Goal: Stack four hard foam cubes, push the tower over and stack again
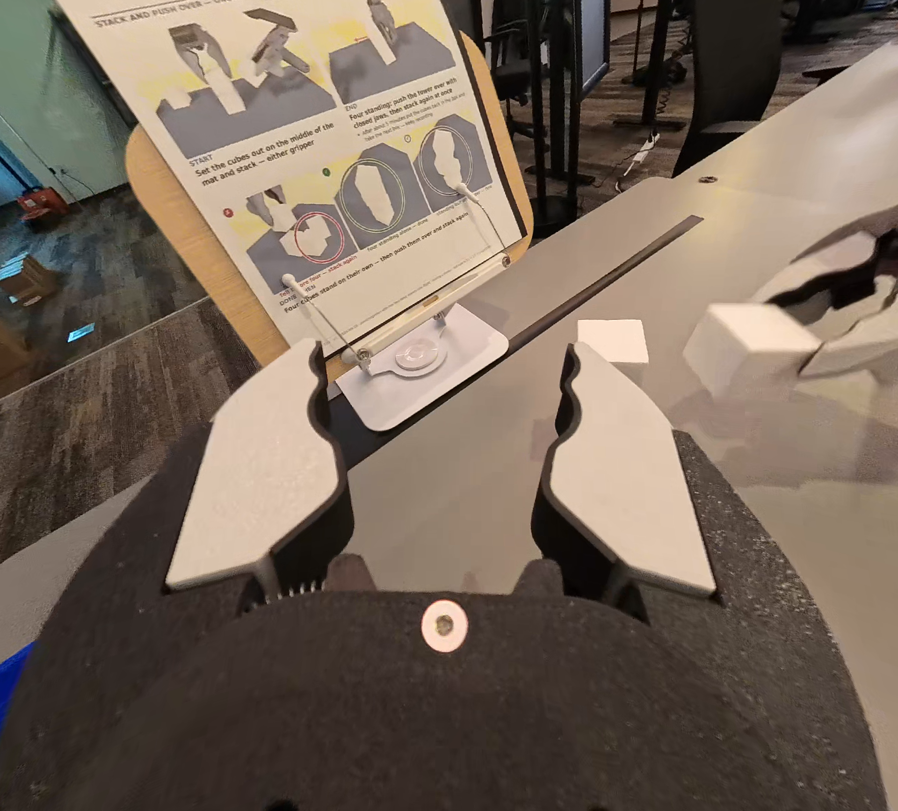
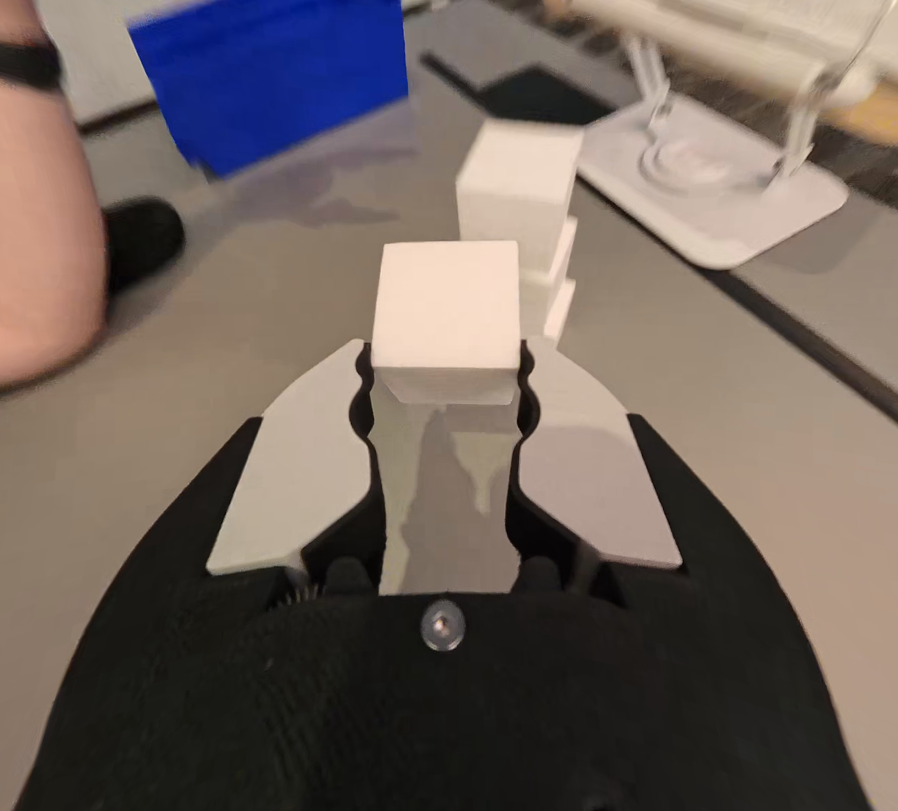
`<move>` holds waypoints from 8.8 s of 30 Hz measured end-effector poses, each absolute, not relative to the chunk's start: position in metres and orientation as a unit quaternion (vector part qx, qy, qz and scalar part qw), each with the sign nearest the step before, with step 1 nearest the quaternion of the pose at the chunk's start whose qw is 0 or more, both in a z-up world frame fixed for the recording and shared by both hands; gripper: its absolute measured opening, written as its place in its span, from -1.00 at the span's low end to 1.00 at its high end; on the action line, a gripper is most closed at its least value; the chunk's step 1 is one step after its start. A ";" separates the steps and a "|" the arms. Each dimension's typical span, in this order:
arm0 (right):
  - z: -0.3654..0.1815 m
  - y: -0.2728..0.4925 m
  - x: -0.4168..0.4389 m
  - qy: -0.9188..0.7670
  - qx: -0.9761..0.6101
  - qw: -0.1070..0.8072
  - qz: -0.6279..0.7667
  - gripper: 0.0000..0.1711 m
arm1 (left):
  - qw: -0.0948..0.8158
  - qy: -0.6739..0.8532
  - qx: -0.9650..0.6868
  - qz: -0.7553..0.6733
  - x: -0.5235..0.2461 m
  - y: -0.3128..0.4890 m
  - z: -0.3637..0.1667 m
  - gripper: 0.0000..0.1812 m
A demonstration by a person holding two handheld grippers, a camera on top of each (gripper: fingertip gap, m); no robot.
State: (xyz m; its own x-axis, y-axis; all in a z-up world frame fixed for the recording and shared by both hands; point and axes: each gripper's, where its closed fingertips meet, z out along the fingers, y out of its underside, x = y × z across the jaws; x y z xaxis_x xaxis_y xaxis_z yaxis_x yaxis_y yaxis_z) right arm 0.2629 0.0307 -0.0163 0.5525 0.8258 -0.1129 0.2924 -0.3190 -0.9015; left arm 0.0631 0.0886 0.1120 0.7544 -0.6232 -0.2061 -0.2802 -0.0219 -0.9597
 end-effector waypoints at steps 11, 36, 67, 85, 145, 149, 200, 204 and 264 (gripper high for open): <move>0.040 0.089 0.227 -0.256 -0.841 0.426 0.213 -0.32 | 0.597 0.314 -0.731 -0.102 0.047 0.102 0.094 -0.02; 0.005 0.094 0.273 -0.339 -0.765 0.477 0.270 -0.54 | 0.651 0.274 -0.693 -0.145 0.023 0.097 0.121 -0.49; -0.065 0.115 0.232 -0.466 -0.809 0.355 0.044 -0.99 | 0.640 0.280 -0.690 -0.190 0.017 0.077 0.128 -0.99; -0.066 0.110 0.333 -0.320 -0.716 0.585 0.208 -0.68 | 0.632 0.325 -0.701 -0.051 0.051 0.020 0.129 -0.42; -0.131 0.111 0.221 -0.573 -0.661 0.397 0.278 -0.10 | 0.437 0.258 -0.855 -0.108 0.033 -0.081 -0.140 -0.24; -0.133 0.110 0.220 -0.570 -0.667 0.389 0.282 -0.31 | 0.435 0.257 -0.857 -0.105 0.032 -0.082 -0.141 -0.24; 0.006 0.078 0.201 -0.500 -0.641 0.479 0.331 -0.31 | 0.496 0.398 -0.770 -0.052 0.076 0.047 -0.026 -0.24; -0.037 0.087 0.164 -0.577 -0.624 0.417 0.324 -0.31 | 0.503 0.386 -0.773 -0.035 0.052 0.035 -0.017 -0.24; 0.022 0.062 0.288 -0.517 -0.564 0.510 0.394 -0.26 | 0.401 0.456 -0.769 -0.200 0.155 0.102 -0.037 -0.24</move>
State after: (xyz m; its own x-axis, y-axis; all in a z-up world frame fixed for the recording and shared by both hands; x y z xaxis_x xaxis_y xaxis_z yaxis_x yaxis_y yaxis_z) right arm 0.2885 0.0624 0.0224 0.1553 0.9844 0.0822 0.1803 0.0536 -0.9822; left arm 0.1550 0.1022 -0.0373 0.5049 -0.8612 -0.0580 -0.5414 -0.2636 -0.7984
